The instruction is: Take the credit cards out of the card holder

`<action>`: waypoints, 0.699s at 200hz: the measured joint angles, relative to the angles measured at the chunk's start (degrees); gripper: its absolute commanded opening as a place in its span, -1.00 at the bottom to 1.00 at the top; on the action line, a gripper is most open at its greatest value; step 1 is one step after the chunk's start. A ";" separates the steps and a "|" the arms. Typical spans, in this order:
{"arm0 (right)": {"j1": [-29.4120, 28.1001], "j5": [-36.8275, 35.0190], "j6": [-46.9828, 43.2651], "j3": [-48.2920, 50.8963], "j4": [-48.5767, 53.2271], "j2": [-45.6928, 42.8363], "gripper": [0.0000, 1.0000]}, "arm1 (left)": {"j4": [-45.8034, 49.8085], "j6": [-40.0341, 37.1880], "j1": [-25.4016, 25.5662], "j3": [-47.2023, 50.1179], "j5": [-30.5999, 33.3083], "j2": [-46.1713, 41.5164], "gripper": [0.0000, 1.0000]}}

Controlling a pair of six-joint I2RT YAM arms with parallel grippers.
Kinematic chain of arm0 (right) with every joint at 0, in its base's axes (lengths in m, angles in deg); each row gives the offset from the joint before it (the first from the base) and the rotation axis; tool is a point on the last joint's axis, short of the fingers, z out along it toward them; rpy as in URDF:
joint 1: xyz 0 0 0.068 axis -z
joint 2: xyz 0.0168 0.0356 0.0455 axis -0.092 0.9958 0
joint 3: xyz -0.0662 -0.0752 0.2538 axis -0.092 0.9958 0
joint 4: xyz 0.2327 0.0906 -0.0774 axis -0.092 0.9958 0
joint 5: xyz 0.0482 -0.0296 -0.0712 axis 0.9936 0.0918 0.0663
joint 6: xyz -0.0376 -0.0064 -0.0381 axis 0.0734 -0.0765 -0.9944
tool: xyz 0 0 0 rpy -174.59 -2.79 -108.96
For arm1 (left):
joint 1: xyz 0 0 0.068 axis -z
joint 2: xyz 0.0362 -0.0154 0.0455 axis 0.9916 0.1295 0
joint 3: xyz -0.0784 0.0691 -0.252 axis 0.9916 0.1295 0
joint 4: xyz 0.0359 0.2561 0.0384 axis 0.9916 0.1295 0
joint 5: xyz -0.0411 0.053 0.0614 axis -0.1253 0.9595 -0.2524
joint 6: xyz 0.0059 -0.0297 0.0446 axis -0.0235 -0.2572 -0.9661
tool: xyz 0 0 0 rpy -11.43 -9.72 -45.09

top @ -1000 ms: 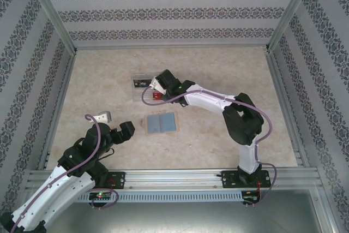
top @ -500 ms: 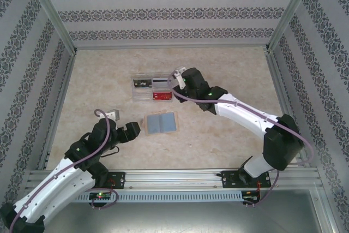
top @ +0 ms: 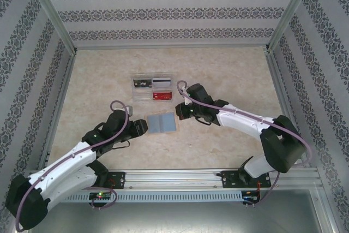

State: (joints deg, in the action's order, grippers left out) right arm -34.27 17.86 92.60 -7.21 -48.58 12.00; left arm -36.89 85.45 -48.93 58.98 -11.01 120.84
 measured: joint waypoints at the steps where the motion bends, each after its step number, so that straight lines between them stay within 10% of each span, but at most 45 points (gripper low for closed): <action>1: -0.07 0.00 0.07 0.07 -0.07 0.11 -1.00 | 0.00 0.00 0.00 0.00 0.00 0.00 0.03; 140: -1.49 -1.73 3.17 4.83 -4.85 9.70 -1.00 | -12.63 1.05 0.04 -3.41 -3.63 23.23 -0.09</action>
State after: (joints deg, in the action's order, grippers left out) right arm -35.76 16.14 95.76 -2.38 -53.43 21.71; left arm -49.52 86.50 -48.89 55.57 -14.64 144.07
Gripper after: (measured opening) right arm 0.062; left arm 0.456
